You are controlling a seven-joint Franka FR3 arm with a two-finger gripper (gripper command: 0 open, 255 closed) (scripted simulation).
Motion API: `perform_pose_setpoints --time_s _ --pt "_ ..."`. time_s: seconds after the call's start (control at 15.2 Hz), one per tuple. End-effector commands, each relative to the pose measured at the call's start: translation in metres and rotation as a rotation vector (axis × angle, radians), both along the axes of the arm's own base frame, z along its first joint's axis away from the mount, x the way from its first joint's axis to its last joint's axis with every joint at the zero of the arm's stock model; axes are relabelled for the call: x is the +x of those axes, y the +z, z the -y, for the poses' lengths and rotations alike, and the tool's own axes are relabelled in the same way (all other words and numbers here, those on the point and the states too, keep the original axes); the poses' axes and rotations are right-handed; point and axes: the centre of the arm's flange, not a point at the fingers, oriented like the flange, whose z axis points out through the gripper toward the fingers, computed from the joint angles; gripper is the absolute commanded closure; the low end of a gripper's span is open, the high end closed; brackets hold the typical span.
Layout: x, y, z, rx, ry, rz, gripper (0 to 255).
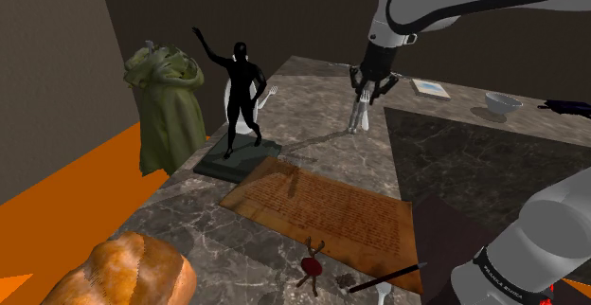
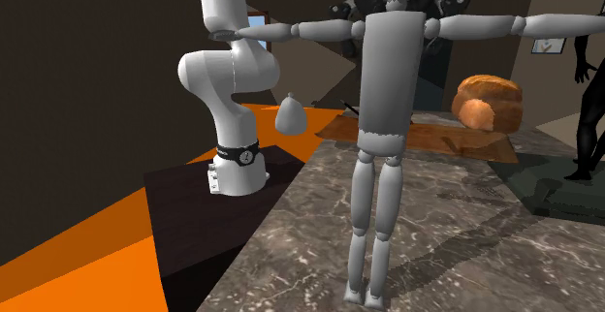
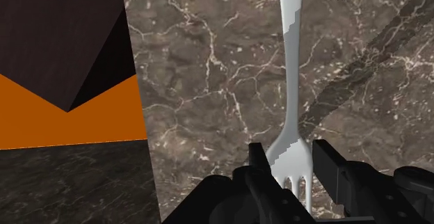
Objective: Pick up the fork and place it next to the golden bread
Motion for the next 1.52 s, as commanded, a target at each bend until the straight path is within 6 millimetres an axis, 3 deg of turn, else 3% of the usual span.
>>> perform_pose_setpoints --time_s 0.0,0.46,1.45 --pt "0.0 0.011 0.0 0.0 0.0 -0.001 255" --pt "0.0 0.045 0.0 0.0 0.0 -0.001 255" --pt "-0.076 0.045 -0.183 0.0 0.0 -0.001 255"
